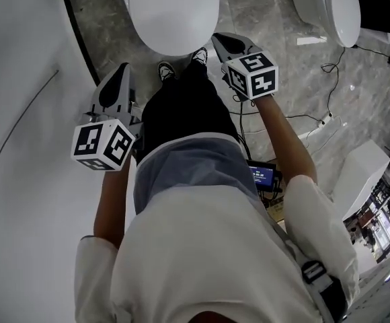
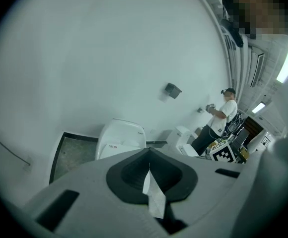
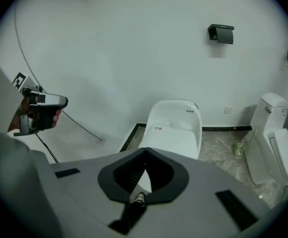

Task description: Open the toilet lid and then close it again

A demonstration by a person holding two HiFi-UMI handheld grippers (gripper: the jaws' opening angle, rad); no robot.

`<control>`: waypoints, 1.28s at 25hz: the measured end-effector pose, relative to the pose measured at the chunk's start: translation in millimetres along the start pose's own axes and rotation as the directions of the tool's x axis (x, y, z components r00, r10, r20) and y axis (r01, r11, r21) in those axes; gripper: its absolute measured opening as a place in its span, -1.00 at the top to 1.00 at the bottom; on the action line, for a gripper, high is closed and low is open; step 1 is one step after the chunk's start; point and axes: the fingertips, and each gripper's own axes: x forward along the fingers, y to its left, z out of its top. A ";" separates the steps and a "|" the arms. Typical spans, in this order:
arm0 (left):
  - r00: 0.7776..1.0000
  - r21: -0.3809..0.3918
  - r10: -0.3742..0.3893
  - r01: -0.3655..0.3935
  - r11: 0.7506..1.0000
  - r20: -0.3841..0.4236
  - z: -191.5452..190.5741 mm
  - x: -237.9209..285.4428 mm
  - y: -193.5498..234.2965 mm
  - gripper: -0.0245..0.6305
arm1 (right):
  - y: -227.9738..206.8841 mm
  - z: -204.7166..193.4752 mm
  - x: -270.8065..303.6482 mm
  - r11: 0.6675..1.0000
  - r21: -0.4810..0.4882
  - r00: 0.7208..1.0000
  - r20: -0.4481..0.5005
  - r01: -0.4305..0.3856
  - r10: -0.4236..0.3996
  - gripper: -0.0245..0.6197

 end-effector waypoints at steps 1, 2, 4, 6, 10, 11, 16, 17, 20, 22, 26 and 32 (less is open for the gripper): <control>1.000 0.003 -0.004 0.004 1.000 0.009 3.5 -2.8 -3.2 0.91 | 3.2 6.6 -8.5 1.000 -0.003 1.000 0.010 -0.007 0.007 0.90; 1.000 0.007 -0.010 0.010 1.000 0.017 6.8 -5.4 -7.2 0.91 | 6.5 13.8 -17.3 1.000 -0.009 1.000 0.023 -0.013 0.014 0.90; 0.999 0.015 -0.022 0.022 1.000 0.035 12.7 -11.2 -15.5 0.91 | 12.7 29.4 -35.7 0.999 -0.029 0.998 0.056 -0.014 0.016 0.90; 0.998 0.015 -0.028 0.027 1.000 0.053 17.3 -16.4 -22.7 0.91 | 16.6 43.5 -53.1 0.999 -0.040 0.996 0.086 -0.004 0.008 0.90; 0.997 0.001 -0.047 0.047 0.999 0.062 26.5 -12.2 -38.2 0.91 | 16.1 68.1 -80.1 0.999 -0.046 0.992 0.123 0.001 0.005 0.90; 0.996 0.002 -0.052 0.052 0.999 0.066 29.4 -12.2 -42.0 0.91 | 17.6 73.2 -86.7 0.999 -0.048 0.991 0.134 -0.001 0.008 0.90; 0.992 -0.006 -0.068 0.069 0.998 0.109 42.8 -26.3 -58.6 0.91 | 35.5 89.8 -127.2 0.999 -0.051 0.980 0.197 -0.018 0.028 0.90; 0.990 -0.004 -0.071 0.072 0.997 0.119 46.0 -28.9 -60.9 0.91 | 39.0 92.6 -134.3 0.999 -0.050 0.978 0.209 -0.021 0.031 0.90; 0.985 0.010 -0.075 0.074 0.997 0.156 57.4 -35.3 -63.3 0.91 | 48.3 102.0 -150.8 0.999 -0.040 0.969 0.246 -0.027 0.036 0.90; 0.982 0.015 -0.068 0.067 0.998 0.178 64.8 -39.9 -63.2 0.91 | 55.7 108.9 -162.1 0.999 -0.029 0.960 0.275 -0.038 0.045 0.90; 0.977 0.021 -0.039 0.035 0.999 0.209 77.7 -51.7 -63.5 0.91 | 73.1 123.4 -190.4 0.998 -0.014 0.941 0.332 -0.065 0.066 0.90; 0.966 0.021 -0.033 0.029 0.999 0.255 86.4 -68.4 -66.9 0.91 | 90.5 128.0 -220.1 0.993 -0.010 0.922 0.371 -0.114 0.109 0.90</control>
